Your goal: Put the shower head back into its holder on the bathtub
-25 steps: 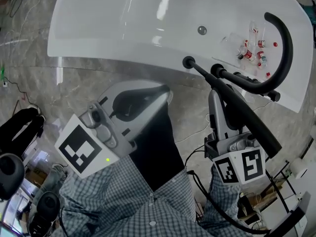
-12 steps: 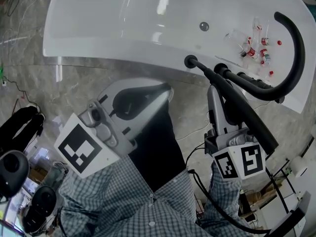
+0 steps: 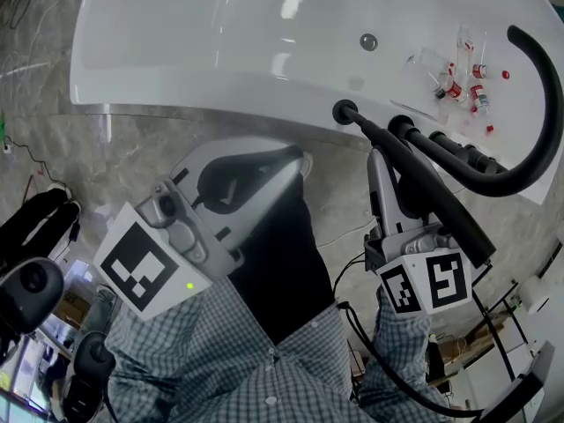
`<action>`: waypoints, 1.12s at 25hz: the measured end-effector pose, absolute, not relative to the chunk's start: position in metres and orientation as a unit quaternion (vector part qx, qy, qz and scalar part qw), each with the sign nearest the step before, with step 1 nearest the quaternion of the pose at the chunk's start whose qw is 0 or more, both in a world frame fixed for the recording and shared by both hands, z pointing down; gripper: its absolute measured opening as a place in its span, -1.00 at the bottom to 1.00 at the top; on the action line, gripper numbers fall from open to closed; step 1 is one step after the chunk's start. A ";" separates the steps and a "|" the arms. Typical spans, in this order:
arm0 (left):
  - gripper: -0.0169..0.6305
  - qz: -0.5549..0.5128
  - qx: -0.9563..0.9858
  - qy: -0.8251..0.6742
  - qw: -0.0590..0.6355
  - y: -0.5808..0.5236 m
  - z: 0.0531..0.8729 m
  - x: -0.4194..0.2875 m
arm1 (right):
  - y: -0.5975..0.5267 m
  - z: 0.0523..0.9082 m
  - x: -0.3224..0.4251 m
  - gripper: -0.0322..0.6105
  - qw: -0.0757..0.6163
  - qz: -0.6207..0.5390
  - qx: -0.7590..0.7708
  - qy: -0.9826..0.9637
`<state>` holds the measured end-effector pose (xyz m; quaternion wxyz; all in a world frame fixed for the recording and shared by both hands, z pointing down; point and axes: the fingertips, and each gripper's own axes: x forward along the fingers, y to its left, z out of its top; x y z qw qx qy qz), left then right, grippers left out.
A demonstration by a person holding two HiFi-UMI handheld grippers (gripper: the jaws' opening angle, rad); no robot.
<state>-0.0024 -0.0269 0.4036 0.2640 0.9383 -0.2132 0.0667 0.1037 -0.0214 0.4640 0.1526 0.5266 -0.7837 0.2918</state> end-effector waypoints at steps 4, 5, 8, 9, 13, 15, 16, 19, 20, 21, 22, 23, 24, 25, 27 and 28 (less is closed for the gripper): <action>-0.92 0.068 0.937 -0.213 0.269 -0.030 0.410 -0.003 | -0.024 0.473 0.101 -0.48 0.162 0.294 0.524 -0.783; -0.92 0.068 0.937 -0.213 0.270 -0.031 0.412 -0.003 | -0.025 0.476 0.101 -0.48 0.165 0.294 0.523 -0.783; -0.92 0.068 0.936 -0.212 0.273 -0.034 0.417 -0.002 | -0.027 0.485 0.101 -0.48 0.172 0.294 0.521 -0.783; -0.92 0.068 0.936 -0.212 0.274 -0.035 0.419 -0.001 | -0.027 0.488 0.102 -0.48 0.174 0.294 0.520 -0.783; -0.92 0.070 0.934 -0.213 0.278 -0.036 0.427 -0.001 | -0.029 0.501 0.101 -0.48 0.183 0.296 0.516 -0.783; -0.92 0.072 0.933 -0.213 0.280 -0.037 0.431 -0.002 | -0.031 0.506 0.100 -0.48 0.187 0.295 0.514 -0.784; -0.92 0.073 0.932 -0.214 0.282 -0.037 0.433 -0.003 | -0.032 0.509 0.100 -0.48 0.189 0.295 0.512 -0.784; -0.92 0.075 0.930 -0.217 0.286 -0.037 0.439 -0.004 | -0.033 0.516 0.098 -0.48 0.195 0.295 0.509 -0.785; -0.92 0.075 0.930 -0.217 0.287 -0.037 0.440 -0.003 | -0.034 0.519 0.099 -0.48 0.197 0.295 0.508 -0.785; -0.92 0.075 0.930 -0.217 0.288 -0.037 0.442 -0.003 | -0.034 0.522 0.100 -0.48 0.199 0.295 0.507 -0.785; -0.92 0.075 0.929 -0.217 0.289 -0.037 0.444 -0.002 | -0.034 0.525 0.100 -0.48 0.201 0.295 0.506 -0.785; -0.92 0.076 0.929 -0.217 0.291 -0.037 0.446 -0.002 | -0.035 0.528 0.100 -0.48 0.204 0.294 0.505 -0.786; -0.92 0.075 0.928 -0.219 0.293 -0.037 0.447 -0.002 | -0.035 0.530 0.100 -0.48 0.207 0.294 0.503 -0.786; -0.92 0.074 0.927 -0.220 0.294 -0.037 0.448 -0.003 | -0.035 0.533 0.100 -0.48 0.209 0.293 0.502 -0.786; -0.92 0.074 0.926 -0.223 0.297 -0.037 0.451 -0.004 | -0.036 0.538 0.099 -0.48 0.216 0.291 0.500 -0.786; -0.92 0.074 0.925 -0.223 0.298 -0.037 0.452 -0.004 | -0.037 0.541 0.098 -0.48 0.221 0.289 0.499 -0.786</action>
